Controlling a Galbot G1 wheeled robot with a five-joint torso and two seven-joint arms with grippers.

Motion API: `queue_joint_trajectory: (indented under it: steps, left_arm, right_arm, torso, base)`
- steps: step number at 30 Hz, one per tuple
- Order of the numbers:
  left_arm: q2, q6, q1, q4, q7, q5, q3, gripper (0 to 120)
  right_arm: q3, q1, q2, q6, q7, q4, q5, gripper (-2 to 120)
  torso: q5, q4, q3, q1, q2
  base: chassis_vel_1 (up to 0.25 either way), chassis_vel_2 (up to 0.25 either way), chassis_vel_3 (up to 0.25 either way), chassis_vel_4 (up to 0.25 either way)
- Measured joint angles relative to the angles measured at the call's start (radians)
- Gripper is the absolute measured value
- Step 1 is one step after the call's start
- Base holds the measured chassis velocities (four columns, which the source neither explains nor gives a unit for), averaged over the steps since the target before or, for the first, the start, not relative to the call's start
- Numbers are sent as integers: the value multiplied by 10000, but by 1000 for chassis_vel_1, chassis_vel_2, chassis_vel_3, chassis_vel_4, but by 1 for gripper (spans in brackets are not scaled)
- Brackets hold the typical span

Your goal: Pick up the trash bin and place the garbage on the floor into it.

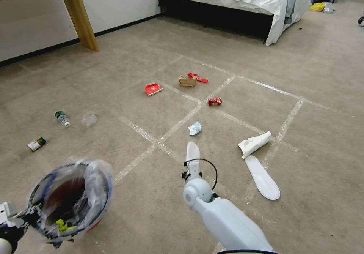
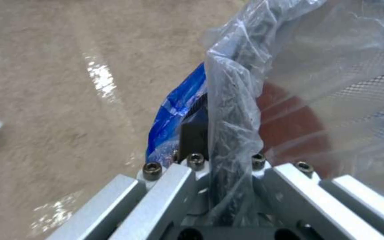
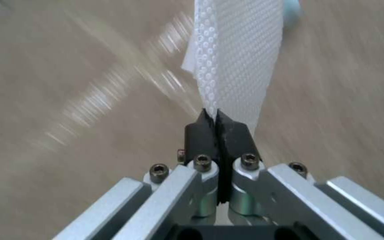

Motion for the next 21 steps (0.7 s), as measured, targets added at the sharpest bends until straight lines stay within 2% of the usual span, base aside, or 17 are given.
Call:
queue_joint_trajectory:
  steps: [4,5,8,9,12,14,15,21]
  left_arm:
    - [145,91,-262,0,-136,-64,248,1]
    - [254,196,-503,23,-220,-113,454,1]
    - [385,297,-708,66,-298,-161,601,1]
    - [385,297,-708,66,-298,-161,601,1]
    - [615,383,-828,119,-363,-286,662,1]
    - [656,395,-838,131,-369,-300,664,1]
    - [756,429,-864,158,-387,-356,669,1]
    - [925,530,-898,155,-466,-557,710,1]
  right_arm:
    - [17,317,-171,520,-427,749,245,0]
    - [-18,780,-308,1066,-802,1382,551,0]
    - [-73,1276,-420,1660,-1311,2006,1031,0]
    - [-73,1276,-420,1660,-1311,2006,1031,0]
    - [-301,1818,-522,2445,-2238,2650,1693,0]
    - [-366,1898,-529,2574,-2379,2711,1786,0]
    - [-626,2167,-538,2998,-2794,2806,2059,0]
    - [-1401,2841,-543,3826,-3761,2976,2849,0]
  torso:
    - [1,0,0,0,0]
    - [0,-1,0,0,0]
    - [0,1,0,1,0]
    - [0,1,0,1,0]
    - [-1,0,0,0,0]
    - [-1,0,0,0,0]
    - [-1,1,0,0,0]
    - [-2,1,0,0,0]
  base:
    - [0,0,0,0]
    - [0,0,0,0]
    - [0,0,0,0]
    - [0,0,0,0]
    - [0,0,0,0]
    - [0,0,0,0]
    - [0,0,0,0]
    - [0,0,0,0]
